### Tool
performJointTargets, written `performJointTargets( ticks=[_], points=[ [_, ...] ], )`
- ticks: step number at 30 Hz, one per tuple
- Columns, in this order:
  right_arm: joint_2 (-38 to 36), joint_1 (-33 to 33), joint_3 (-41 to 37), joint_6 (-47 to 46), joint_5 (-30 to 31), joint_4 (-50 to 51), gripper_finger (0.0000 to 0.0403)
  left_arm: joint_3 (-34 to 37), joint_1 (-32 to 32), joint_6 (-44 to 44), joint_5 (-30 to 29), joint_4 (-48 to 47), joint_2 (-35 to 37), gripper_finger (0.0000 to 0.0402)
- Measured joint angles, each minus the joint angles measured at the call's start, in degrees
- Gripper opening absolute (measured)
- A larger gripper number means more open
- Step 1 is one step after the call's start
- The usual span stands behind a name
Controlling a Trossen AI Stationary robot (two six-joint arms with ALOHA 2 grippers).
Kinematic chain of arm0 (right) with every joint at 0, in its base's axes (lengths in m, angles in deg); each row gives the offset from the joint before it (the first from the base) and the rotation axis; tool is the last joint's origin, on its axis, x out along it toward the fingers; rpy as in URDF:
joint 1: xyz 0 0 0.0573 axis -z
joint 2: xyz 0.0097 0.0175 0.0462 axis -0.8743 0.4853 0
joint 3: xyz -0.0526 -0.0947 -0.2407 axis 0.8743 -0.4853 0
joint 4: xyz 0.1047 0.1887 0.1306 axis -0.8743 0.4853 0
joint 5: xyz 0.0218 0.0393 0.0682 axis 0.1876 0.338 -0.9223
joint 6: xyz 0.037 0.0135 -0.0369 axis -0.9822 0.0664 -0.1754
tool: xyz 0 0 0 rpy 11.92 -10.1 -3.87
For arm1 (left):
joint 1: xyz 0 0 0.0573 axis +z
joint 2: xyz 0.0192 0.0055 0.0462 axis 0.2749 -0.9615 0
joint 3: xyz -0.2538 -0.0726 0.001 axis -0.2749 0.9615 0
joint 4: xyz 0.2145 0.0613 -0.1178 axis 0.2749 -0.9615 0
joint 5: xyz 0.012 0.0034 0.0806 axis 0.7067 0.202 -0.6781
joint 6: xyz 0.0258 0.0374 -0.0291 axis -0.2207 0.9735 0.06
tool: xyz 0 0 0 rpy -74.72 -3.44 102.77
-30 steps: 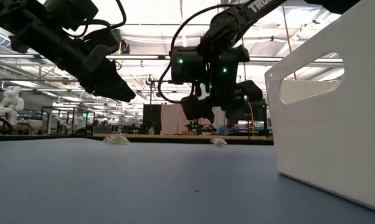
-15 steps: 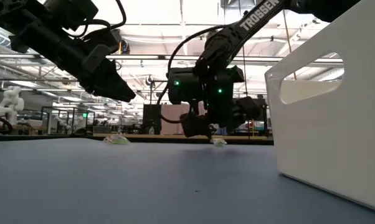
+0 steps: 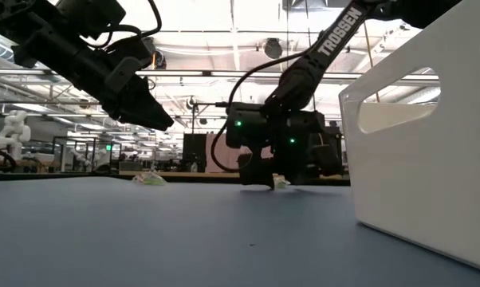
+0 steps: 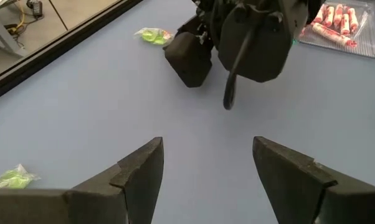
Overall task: Sort candy
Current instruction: Put the green gummy into the blue bin
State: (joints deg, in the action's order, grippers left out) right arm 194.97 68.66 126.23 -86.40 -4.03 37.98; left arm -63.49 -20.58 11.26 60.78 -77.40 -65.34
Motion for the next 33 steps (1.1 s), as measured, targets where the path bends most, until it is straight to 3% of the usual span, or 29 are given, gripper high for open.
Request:
performJointTargets(
  ticks=[8, 24, 33],
  points=[
    [-0.20, 1.66, -0.52, 3.76, -1.69, -3.69, 0.0207, 0.00, 0.00, -0.02, 0.00, 0.06, 0.00, 0.0249],
    [-0.07, 2.06, -0.52, 4.83, -3.41, -4.63, 0.0094, 0.00, 0.00, -0.02, 0.00, 0.07, 0.00, 0.0249],
    [-0.75, 1.74, -0.60, 6.43, -3.76, -4.19, 0.0071, 0.00, 0.00, -0.02, 0.00, 0.02, 0.00, 0.0249]
  ],
)
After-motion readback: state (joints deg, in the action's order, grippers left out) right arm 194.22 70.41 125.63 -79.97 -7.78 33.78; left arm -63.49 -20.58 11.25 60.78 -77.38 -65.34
